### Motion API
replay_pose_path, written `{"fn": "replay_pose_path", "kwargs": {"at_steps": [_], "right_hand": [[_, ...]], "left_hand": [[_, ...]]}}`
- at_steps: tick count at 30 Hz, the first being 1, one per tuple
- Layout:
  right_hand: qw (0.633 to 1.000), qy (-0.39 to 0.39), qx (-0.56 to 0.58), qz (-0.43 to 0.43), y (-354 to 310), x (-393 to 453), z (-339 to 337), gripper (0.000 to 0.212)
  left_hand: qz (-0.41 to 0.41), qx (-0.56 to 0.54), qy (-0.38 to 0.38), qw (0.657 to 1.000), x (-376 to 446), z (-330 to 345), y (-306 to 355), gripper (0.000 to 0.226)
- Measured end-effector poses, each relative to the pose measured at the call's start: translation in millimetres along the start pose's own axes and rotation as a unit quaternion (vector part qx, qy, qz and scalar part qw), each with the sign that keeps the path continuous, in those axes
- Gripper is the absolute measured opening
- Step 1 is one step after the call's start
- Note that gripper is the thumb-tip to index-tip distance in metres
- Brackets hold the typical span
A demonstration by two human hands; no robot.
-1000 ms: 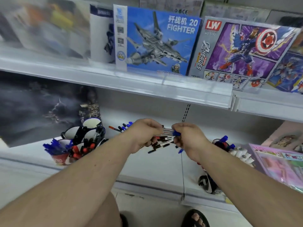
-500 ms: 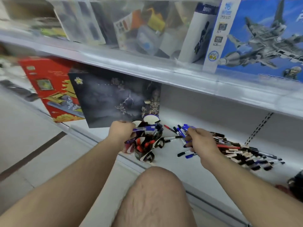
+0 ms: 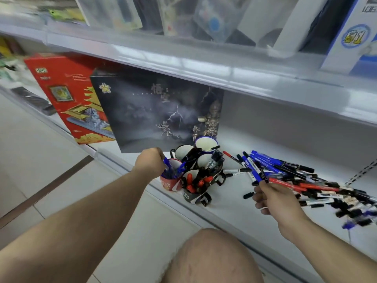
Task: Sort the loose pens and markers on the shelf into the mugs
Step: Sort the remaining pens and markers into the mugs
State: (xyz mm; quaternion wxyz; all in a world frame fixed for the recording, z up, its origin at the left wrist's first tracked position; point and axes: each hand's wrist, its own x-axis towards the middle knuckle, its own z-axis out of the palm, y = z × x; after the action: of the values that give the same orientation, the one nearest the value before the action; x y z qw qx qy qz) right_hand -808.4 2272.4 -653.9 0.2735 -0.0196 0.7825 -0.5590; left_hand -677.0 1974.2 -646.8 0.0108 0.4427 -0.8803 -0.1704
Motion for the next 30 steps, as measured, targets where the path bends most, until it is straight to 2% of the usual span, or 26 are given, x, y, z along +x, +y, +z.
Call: {"fn": "replay_pose_path", "kwargs": {"at_steps": [3, 6, 8, 11, 18, 23, 27, 30], "right_hand": [[1.0, 0.001, -0.011, 0.017, 7.5, 7.3, -3.6, 0.029], [0.999, 0.01, -0.016, 0.027, 14.5, 13.9, -5.6, 0.029], [0.999, 0.017, -0.02, 0.031, 19.0, 18.0, -6.7, 0.029], [0.999, 0.021, -0.022, 0.039, 24.4, 22.3, -9.0, 0.031], [0.998, 0.026, -0.034, 0.041, 30.3, 24.8, -17.0, 0.032], [0.998, 0.041, -0.021, 0.044, 27.7, 19.1, -30.3, 0.03], [0.996, 0.06, -0.021, 0.061, 35.6, 17.9, -46.9, 0.028], [0.994, 0.07, -0.033, 0.08, 47.1, 20.3, -61.3, 0.027]], "left_hand": [[0.065, 0.075, -0.06, 0.993, 9.1, 11.8, 4.7, 0.027], [0.105, 0.071, -0.111, 0.986, 19.6, 26.5, 5.0, 0.032], [0.114, 0.052, -0.125, 0.984, 26.0, 37.6, 2.9, 0.034], [0.12, 0.102, -0.119, 0.98, 32.1, 54.7, -1.8, 0.041], [0.103, 0.171, -0.088, 0.976, 30.1, 61.1, -0.4, 0.066], [0.079, 0.054, 0.007, 0.995, 20.8, 42.9, 17.2, 0.062], [0.152, 0.016, 0.073, 0.986, 7.3, 36.3, 67.3, 0.061], [0.243, 0.015, 0.073, 0.967, -6.0, 51.0, 113.8, 0.055]]}}
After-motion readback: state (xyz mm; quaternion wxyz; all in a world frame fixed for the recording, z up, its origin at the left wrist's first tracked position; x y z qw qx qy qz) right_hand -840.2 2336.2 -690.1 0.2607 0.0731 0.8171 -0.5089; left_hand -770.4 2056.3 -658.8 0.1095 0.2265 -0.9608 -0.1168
